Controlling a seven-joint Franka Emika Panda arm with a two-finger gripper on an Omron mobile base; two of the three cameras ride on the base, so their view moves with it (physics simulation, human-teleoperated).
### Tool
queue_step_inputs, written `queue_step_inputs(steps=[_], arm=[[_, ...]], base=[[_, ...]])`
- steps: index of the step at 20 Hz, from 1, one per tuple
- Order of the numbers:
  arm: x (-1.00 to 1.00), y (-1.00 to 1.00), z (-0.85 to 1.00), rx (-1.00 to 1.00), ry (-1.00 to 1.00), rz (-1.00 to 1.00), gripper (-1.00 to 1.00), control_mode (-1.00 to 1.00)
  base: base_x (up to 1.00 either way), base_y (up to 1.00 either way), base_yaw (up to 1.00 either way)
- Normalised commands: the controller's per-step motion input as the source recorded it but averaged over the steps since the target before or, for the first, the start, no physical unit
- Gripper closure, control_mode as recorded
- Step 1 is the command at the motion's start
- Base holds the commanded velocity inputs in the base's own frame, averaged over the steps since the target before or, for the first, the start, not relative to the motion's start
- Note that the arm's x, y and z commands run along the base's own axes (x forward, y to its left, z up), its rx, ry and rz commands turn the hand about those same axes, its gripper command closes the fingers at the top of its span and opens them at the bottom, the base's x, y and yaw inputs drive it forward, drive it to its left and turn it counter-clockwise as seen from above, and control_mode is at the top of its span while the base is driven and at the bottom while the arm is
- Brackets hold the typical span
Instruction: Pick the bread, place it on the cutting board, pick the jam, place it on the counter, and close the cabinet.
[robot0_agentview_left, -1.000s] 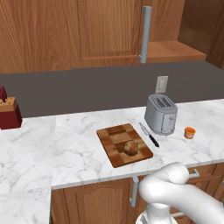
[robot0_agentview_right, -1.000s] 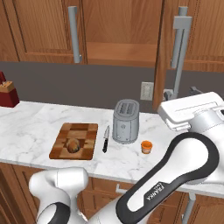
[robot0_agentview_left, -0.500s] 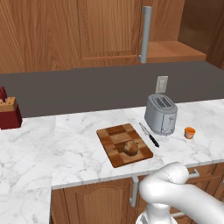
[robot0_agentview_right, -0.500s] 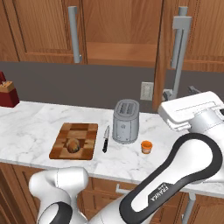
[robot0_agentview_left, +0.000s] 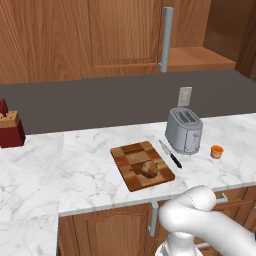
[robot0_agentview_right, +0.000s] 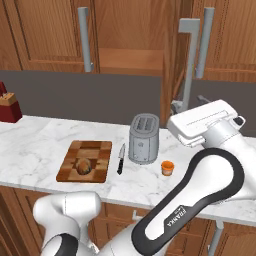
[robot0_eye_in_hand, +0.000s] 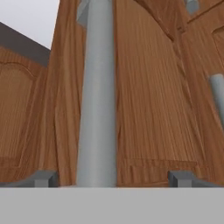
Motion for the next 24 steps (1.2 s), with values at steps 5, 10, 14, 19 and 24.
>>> queue_step_inputs(steps=[5, 10, 14, 19, 24], arm=[[0.00, 0.63, 0.01, 0.00, 0.00, 0.00, -1.00, -1.00], [0.00, 0.48, 0.03, 0.00, 0.01, 0.00, -1.00, -1.00], [0.00, 0.48, 0.01, 0.00, 0.00, 0.00, -1.00, -1.00], [0.03, 0.51, 0.00, 0.00, 0.00, 0.00, -1.00, -1.00], [0.15, 0.51, 0.00, 0.00, 0.00, 0.00, -1.00, -1.00]], base=[[0.00, 0.00, 0.00], [0.00, 0.00, 0.00], [0.00, 0.00, 0.00], [0.00, 0.00, 0.00], [0.00, 0.00, 0.00]])
